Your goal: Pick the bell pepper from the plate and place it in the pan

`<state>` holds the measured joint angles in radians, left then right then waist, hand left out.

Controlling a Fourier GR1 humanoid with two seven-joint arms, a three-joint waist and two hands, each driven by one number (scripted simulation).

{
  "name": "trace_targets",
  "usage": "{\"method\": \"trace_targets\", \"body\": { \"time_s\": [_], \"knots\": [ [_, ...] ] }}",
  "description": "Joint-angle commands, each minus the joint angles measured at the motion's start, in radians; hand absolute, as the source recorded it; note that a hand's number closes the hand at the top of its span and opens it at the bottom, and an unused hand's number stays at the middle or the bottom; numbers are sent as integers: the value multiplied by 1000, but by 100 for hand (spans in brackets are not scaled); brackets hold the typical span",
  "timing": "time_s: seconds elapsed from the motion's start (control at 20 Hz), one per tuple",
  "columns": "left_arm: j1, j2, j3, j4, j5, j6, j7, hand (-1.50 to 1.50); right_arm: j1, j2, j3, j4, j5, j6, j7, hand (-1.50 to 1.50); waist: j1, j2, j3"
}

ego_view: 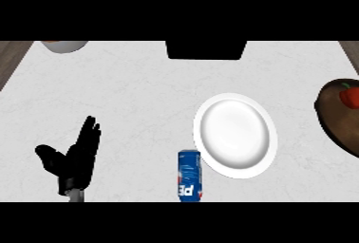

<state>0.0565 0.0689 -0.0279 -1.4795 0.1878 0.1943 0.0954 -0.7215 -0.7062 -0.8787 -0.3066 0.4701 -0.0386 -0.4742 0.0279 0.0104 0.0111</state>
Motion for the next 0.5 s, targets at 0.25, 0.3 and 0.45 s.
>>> {"method": "trace_targets", "body": {
  "time_s": [0.25,0.3,0.45],
  "knots": [
    [22,-35,-30,28,-17,27,43,0,152,-127,-85,63,-148,441,-181,-150,-24,-5,-8],
    [0,-1,8,16,6,7,49,0,172,-147,-80,69,-154,480,-177,-150,-21,-5,-8],
    [42,-15,5,39,1,-3,-1,0,227,-175,-73,64,-176,579,-198,-150,-25,-8,-10]
  ]
}}
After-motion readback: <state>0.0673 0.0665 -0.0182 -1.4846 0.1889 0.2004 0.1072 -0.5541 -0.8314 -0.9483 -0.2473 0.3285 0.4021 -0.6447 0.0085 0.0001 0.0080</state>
